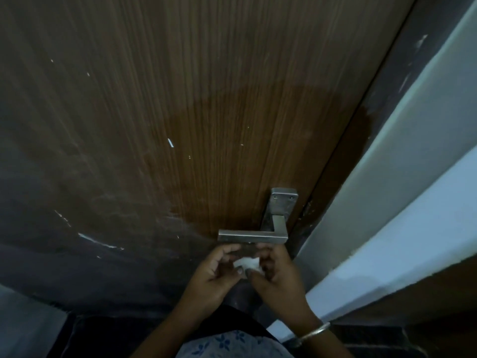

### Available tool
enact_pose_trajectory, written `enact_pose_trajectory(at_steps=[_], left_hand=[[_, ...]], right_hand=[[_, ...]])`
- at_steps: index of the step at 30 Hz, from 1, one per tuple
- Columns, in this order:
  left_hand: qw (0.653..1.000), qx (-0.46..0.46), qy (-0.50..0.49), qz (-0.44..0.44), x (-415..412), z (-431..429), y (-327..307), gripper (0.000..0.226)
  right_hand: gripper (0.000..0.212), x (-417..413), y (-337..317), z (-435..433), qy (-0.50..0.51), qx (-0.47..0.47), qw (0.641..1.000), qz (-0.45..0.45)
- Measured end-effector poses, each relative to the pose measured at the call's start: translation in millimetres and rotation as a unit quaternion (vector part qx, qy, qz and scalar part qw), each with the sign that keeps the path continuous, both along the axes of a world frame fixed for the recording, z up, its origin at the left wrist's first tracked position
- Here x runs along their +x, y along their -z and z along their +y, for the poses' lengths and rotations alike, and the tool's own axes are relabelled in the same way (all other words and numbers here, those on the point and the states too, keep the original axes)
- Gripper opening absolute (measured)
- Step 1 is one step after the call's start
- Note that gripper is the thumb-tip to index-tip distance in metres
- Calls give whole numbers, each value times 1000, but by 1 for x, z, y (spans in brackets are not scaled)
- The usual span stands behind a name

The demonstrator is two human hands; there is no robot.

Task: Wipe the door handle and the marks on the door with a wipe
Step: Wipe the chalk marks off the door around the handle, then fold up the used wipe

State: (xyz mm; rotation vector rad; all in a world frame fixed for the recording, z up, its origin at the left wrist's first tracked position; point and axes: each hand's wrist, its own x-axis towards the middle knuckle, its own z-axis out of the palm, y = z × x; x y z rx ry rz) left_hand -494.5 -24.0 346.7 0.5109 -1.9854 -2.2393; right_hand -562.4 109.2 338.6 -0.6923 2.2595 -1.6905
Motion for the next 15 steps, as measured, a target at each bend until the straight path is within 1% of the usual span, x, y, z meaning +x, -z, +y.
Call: enact_pose_trajectory(at_steps=[3,5,7,9,12,15], left_hand=[[998,-32,57,14,-4,7,5,24],[997,-35,68,21,-3,10,8,15],[997,-32,64,21,-1,9,10,22],[997,-41,64,20,2,7,11,26],[996,-85,36,18,6,6,11,16],[993,-110,-17,28,10,10,9,19]], right_hand=[[35,10,-9,1,-33,-28,999,-22],[27,11,-10,5,-34,-48,997,-57],[25,11,-11,10,-32,-66,993,-93],[29,11,-10,14,-30,-62,993,-95],[33,11,-8,15,-23,-44,996,-69],[31,10,-10,19,-9,-36,997,-65]])
